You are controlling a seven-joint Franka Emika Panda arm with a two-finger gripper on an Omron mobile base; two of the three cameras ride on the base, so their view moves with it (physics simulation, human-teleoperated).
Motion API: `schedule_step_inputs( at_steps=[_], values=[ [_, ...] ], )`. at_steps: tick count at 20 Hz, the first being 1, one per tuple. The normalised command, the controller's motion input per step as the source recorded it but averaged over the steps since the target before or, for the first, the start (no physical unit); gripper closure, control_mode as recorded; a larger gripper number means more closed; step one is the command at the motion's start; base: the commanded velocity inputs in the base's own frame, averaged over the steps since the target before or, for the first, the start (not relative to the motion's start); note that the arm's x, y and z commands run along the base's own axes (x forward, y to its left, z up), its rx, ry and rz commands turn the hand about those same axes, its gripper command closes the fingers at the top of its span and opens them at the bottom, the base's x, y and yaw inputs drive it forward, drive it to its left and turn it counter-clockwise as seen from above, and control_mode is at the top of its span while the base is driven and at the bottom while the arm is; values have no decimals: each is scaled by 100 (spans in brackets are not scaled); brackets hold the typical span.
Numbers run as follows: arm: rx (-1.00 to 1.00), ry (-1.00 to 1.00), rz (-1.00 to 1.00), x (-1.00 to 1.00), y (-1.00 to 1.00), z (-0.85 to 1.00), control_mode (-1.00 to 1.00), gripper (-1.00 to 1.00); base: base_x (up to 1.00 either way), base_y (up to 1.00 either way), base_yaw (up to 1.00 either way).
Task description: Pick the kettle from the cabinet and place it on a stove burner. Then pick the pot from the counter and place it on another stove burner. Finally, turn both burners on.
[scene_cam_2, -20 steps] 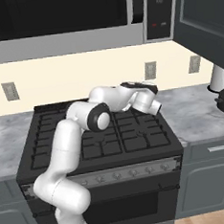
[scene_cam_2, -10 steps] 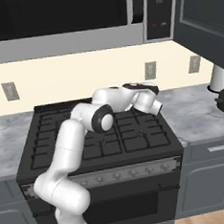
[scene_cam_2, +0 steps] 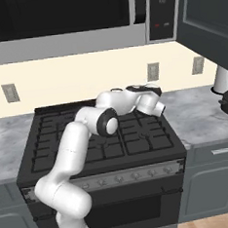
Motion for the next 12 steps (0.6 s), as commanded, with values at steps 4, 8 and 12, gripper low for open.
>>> schedule_step_inputs(
  at_steps=[4,8,12],
  values=[
    [0,0,0,11,0,-9,-100,-100,0,0,0],
    [1,0,0,16,-2,-6,-100,-100,0,0,0],
    [1,0,0,14,-4,-5,-100,-100,0,0,0]
  ],
)
